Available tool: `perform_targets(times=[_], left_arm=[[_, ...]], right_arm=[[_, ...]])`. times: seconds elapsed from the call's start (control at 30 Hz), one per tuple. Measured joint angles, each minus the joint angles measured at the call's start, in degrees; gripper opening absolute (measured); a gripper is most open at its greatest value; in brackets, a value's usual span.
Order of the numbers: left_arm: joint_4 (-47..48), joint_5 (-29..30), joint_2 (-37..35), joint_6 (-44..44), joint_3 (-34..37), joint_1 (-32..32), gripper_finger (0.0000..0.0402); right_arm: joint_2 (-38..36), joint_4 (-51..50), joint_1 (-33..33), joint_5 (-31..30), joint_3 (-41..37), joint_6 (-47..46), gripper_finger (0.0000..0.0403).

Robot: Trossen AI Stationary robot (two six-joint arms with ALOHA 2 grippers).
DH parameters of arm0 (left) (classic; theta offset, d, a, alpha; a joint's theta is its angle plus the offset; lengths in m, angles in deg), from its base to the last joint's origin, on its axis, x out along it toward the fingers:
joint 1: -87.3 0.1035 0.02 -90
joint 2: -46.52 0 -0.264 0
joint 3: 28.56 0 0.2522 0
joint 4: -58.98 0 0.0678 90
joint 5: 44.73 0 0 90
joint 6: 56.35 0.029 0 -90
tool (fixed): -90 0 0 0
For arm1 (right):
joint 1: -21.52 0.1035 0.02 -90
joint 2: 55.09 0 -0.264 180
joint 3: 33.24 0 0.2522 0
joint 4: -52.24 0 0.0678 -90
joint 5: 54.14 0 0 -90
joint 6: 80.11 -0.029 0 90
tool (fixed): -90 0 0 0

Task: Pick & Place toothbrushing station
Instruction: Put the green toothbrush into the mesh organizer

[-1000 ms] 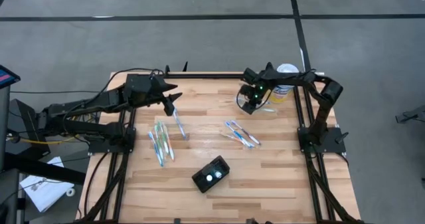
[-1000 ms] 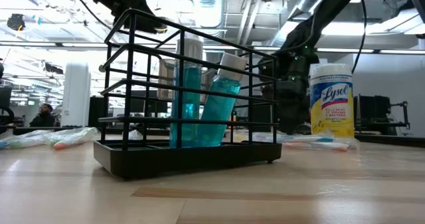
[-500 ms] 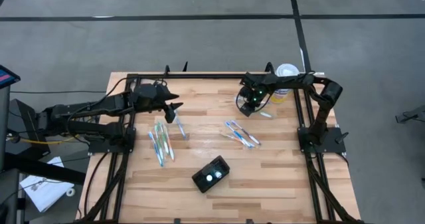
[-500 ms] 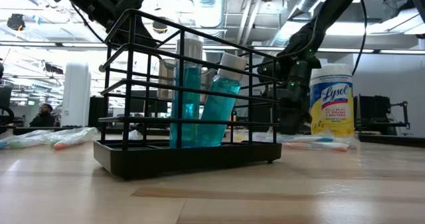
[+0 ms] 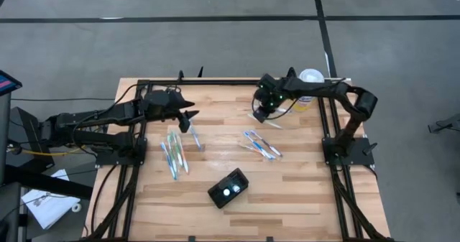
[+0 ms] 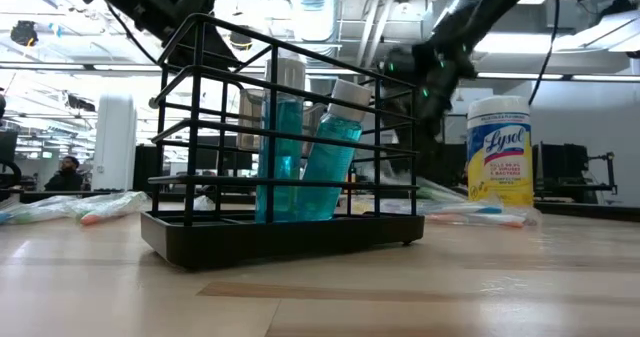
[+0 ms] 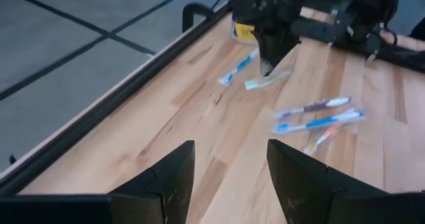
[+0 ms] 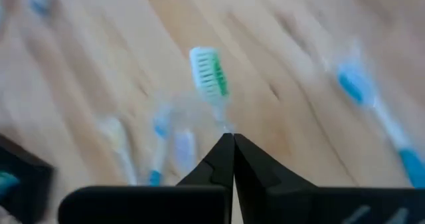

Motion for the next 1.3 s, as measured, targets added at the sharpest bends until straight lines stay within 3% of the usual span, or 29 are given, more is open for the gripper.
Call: perform_targets(times=[0.2,0.6,1.3], left_arm=[[-2.5,0.0,0.0,0.0,0.0,0.0,0.0182],[-2.9,0.9,0.0,-0.3,0.0,0.0,0.0182],[-2.2,1.0,0.0,0.4,0.0,0.0,0.0182]], right_arm=[[-2.9,-2.3,0.4,0.4,5.7,-3.0,0.0],[-4.9,4.5,5.2,3.3,13.2,-12.2,0.0],[-5.2,14.0,22.7,1.5,20.8,-24.6,0.0]])
